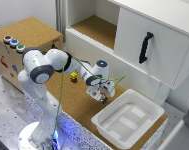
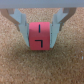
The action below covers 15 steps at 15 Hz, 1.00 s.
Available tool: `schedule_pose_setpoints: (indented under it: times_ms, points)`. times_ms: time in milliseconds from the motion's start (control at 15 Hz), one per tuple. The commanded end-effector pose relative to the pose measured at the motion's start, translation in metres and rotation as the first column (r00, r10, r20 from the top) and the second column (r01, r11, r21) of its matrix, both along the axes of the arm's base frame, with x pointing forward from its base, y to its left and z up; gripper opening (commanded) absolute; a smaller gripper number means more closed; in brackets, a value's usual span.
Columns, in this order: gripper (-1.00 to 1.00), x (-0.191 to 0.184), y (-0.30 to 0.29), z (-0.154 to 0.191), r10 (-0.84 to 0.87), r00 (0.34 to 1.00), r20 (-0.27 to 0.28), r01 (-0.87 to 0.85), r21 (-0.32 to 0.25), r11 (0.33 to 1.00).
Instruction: Rotate the pink block to the right
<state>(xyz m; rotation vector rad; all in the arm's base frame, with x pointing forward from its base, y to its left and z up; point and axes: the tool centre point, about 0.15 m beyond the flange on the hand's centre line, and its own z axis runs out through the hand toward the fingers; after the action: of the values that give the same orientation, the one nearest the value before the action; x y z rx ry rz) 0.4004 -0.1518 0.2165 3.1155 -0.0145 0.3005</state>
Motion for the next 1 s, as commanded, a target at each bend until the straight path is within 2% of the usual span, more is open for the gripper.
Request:
schedule_pose_setpoints:
  times_ms: [0,200,333,467,533,667,733,933]
  points:
    - [-1.00,-0.008,0.015,0.025,-0.031,0.999,0.023,0.032,-0.042,0.999]
    - [-1.00,-0.014,0.011,0.021,-0.136,0.991,-0.018,0.135,-0.071,0.988]
    - [-1.00,-0.016,0.010,0.020,-0.194,0.981,-0.027,0.192,-0.050,0.980]
    - [-1.00,-0.013,0.015,0.024,-0.247,0.968,-0.051,0.244,-0.054,0.968]
    - [-1.00,-0.013,0.020,0.028,-0.265,0.964,-0.032,0.263,-0.060,0.963]
    - [-1.00,-0.014,0.026,0.028,-0.324,0.945,-0.035,0.322,-0.068,0.944]
    - [-1.00,-0.016,0.029,0.024,-0.362,0.932,-0.026,0.359,-0.091,0.929]
    - [-1.00,-0.020,0.042,0.013,-0.501,0.865,-0.043,0.495,-0.104,0.863]
